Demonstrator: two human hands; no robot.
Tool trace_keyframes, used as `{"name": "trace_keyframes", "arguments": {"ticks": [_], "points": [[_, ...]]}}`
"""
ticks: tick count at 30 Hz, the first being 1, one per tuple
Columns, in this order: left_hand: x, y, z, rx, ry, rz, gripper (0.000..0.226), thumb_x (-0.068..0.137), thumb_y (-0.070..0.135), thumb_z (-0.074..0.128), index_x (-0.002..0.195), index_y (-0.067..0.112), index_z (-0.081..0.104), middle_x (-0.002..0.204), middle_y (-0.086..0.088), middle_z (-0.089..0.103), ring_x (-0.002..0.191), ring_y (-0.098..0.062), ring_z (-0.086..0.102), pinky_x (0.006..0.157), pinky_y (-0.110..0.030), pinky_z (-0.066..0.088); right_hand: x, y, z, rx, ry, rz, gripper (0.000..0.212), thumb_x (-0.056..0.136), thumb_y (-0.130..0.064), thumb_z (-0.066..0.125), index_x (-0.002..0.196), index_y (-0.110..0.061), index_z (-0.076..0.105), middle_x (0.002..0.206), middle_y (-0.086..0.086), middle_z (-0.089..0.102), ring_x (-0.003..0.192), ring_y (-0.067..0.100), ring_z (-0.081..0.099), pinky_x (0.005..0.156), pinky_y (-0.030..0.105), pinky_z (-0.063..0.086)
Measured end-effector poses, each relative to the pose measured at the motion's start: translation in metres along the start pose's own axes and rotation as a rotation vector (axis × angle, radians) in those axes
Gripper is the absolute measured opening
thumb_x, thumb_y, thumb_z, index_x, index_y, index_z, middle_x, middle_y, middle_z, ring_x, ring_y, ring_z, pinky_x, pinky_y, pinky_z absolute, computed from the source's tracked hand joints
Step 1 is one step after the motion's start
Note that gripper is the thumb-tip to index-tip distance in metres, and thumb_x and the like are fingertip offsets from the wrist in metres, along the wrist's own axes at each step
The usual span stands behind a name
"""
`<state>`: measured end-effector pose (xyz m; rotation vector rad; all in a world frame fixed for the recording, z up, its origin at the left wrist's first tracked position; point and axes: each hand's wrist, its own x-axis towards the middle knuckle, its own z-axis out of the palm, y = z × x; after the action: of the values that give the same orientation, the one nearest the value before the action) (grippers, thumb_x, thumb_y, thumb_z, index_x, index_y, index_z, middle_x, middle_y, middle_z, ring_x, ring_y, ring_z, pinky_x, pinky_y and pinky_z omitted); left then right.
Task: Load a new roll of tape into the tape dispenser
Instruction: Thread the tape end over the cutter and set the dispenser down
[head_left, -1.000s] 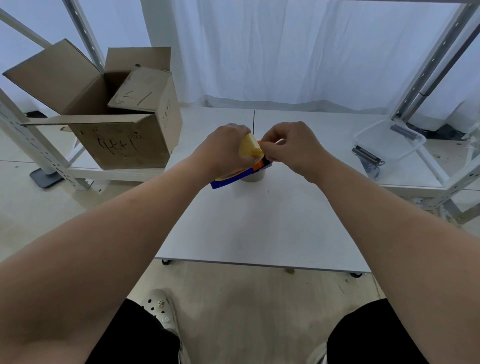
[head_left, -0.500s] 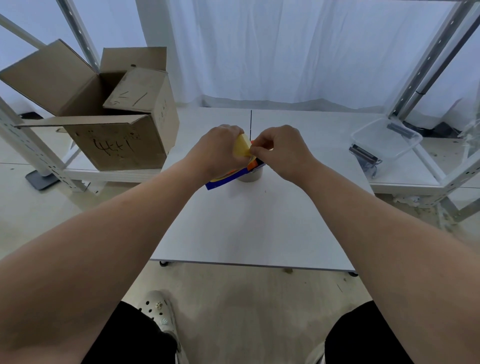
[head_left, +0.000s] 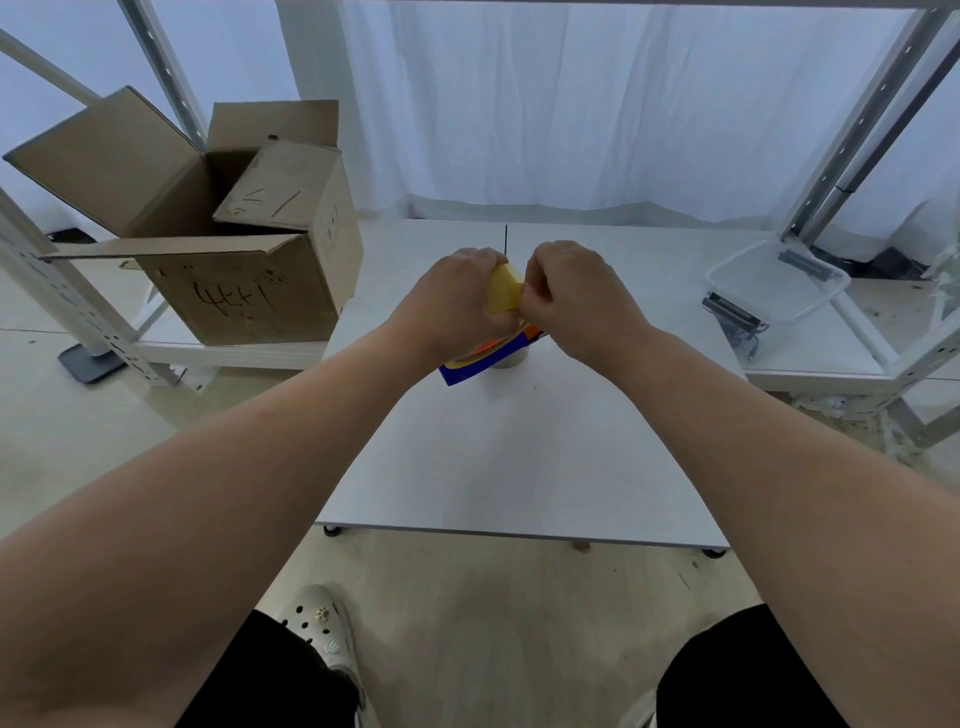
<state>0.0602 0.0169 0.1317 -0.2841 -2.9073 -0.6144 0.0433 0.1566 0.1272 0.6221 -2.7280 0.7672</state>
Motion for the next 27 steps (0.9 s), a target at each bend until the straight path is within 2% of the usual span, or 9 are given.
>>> {"name": "trace_keyframes", "arguments": {"ticks": [6,8,11,13,15,19,24,27], "points": [[-0.001,-0.002,0.0,-0.013,0.022,0.036,0.061,0.081,0.041,0.065,0.132,0.014,0.044,0.13,-0.005,0.055,0.112,-0.019,0.053,0.079,-0.021,0.034,0.001,0.006,0.004,0.201,0.087,0.119,0.014,0.083,-0.012,0.052,0.081,0.0,0.058,0.073,0.0,0.051,0.066,0.011,0.044,0.06,0.025,0.04],[-0.002,-0.002,0.0,-0.02,0.02,0.034,0.063,0.081,0.041,0.065,0.134,0.016,0.042,0.133,-0.003,0.053,0.114,-0.019,0.053,0.08,-0.022,0.035,0.001,0.005,0.003,0.251,0.084,0.148,0.012,0.083,-0.012,0.053,0.08,-0.003,0.059,0.07,-0.005,0.05,0.065,0.009,0.046,0.06,0.021,0.042],[-0.004,-0.005,-0.001,-0.044,0.008,0.005,0.063,0.081,0.04,0.066,0.135,0.02,0.039,0.135,-0.001,0.051,0.116,-0.02,0.052,0.08,-0.024,0.038,0.0,0.005,-0.001,0.292,0.054,0.137,0.006,0.086,-0.013,0.055,0.086,-0.011,0.06,0.077,-0.005,0.057,0.073,0.01,0.054,0.06,0.013,0.042],[-0.005,-0.006,-0.001,-0.052,-0.001,-0.001,0.062,0.081,0.04,0.066,0.134,0.022,0.04,0.134,-0.001,0.053,0.114,-0.02,0.053,0.079,-0.024,0.038,-0.002,0.004,-0.003,0.308,0.012,0.077,0.011,0.086,-0.011,0.054,0.094,-0.016,0.06,0.09,-0.003,0.06,0.079,0.012,0.059,0.064,0.016,0.048],[-0.005,-0.008,0.0,-0.066,-0.014,-0.004,0.061,0.08,0.04,0.067,0.132,0.022,0.042,0.13,-0.001,0.055,0.111,-0.019,0.055,0.078,-0.025,0.039,-0.003,0.004,-0.004,0.271,-0.03,-0.002,0.016,0.085,-0.009,0.051,0.092,-0.02,0.061,0.095,-0.001,0.061,0.083,0.016,0.061,0.069,0.024,0.052],[-0.004,-0.009,0.002,-0.094,-0.03,-0.014,0.059,0.078,0.042,0.067,0.129,0.023,0.044,0.128,0.0,0.057,0.109,-0.019,0.055,0.077,-0.025,0.041,-0.005,0.006,-0.006,0.167,-0.044,-0.076,0.023,0.082,-0.004,0.05,0.085,-0.014,0.07,0.088,0.008,0.065,0.084,0.024,0.06,0.075,0.036,0.051],[-0.004,-0.007,0.005,-0.096,-0.047,-0.011,0.061,0.078,0.042,0.067,0.13,0.023,0.043,0.129,0.0,0.057,0.109,-0.02,0.057,0.077,-0.025,0.043,-0.006,0.007,-0.01,0.116,-0.037,-0.113,0.023,0.079,-0.005,0.053,0.087,-0.008,0.074,0.085,0.009,0.071,0.078,0.02,0.062,0.068,0.021,0.047],[-0.004,-0.007,0.006,-0.1,-0.044,-0.013,0.06,0.079,0.04,0.068,0.131,0.021,0.044,0.128,-0.001,0.057,0.109,-0.02,0.057,0.076,-0.025,0.041,-0.007,0.005,-0.009,0.106,-0.045,-0.112,0.021,0.078,-0.01,0.055,0.082,-0.009,0.075,0.081,0.007,0.07,0.075,0.02,0.063,0.068,0.03,0.052]]}}
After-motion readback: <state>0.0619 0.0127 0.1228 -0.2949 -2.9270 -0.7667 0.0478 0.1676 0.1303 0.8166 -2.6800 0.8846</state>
